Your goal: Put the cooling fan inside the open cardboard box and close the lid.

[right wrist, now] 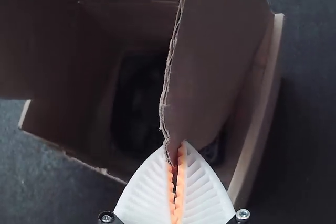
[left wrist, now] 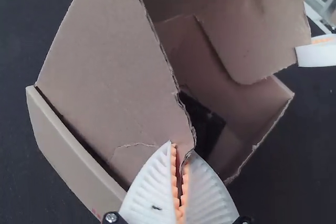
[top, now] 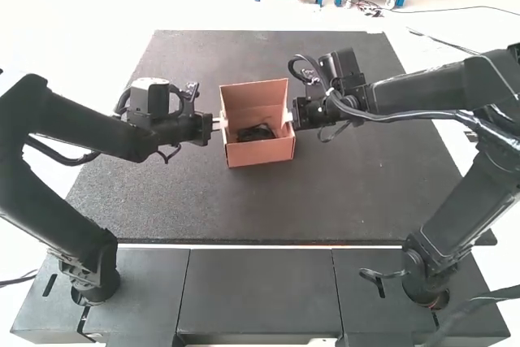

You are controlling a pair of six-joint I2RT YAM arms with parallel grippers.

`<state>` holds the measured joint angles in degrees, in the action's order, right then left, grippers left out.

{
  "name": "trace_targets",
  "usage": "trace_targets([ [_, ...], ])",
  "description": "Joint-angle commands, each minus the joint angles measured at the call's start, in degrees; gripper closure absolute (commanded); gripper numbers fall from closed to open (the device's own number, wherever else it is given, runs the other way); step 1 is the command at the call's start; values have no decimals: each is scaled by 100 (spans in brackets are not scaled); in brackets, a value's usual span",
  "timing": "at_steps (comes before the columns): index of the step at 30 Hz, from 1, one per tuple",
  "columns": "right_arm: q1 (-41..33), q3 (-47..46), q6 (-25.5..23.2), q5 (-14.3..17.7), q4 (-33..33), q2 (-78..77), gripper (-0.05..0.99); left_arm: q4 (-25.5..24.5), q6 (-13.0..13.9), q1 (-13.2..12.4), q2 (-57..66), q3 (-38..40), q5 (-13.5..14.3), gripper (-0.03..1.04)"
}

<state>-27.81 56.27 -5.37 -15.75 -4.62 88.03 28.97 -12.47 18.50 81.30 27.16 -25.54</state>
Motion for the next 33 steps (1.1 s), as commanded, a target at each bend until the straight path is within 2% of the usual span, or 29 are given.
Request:
trace_targets([
  [1,-84,-178,-17,-192,-118,-198,95,82,52,92,-123,-105,-171,98],
  [12,-75,-846,-26,-174,-548,-357,95,135,377,101,88,-264,-171,97],
  [14,-84,-934,-26,-157,-601,-383,92,135,447,119,123,-264,-171,96],
  [16,-84,-986,-26,-148,-628,-401,92,135,447,145,141,-272,-162,92],
  [18,-84,-995,-35,-121,-628,-427,84,170,447,163,132,-264,-153,76],
  [20,-84,-986,-35,-86,-628,-462,69,170,438,163,132,-237,-153,50],
  [21,-84,-986,-35,-78,-628,-488,65,161,438,163,123,-228,-153,44],
  [23,-84,-986,-43,28,-636,-568,56,153,438,163,88,-202,-162,19],
  [24,-84,-986,-43,45,-636,-594,49,144,438,163,62,-167,-162,13],
  [27,-75,-995,-79,169,-645,-699,27,161,438,127,-114,-132,-179,8],
  [30,-40,-1066,-219,248,-663,-822,6,179,359,119,-369,-97,-338,8],
  [31,-40,-1101,-298,292,-680,-866,2,153,350,119,-457,-79,-390,8],
  [33,-31,-1197,-307,397,-680,-972,2,38,271,119,-685,-17,-496,8],
])
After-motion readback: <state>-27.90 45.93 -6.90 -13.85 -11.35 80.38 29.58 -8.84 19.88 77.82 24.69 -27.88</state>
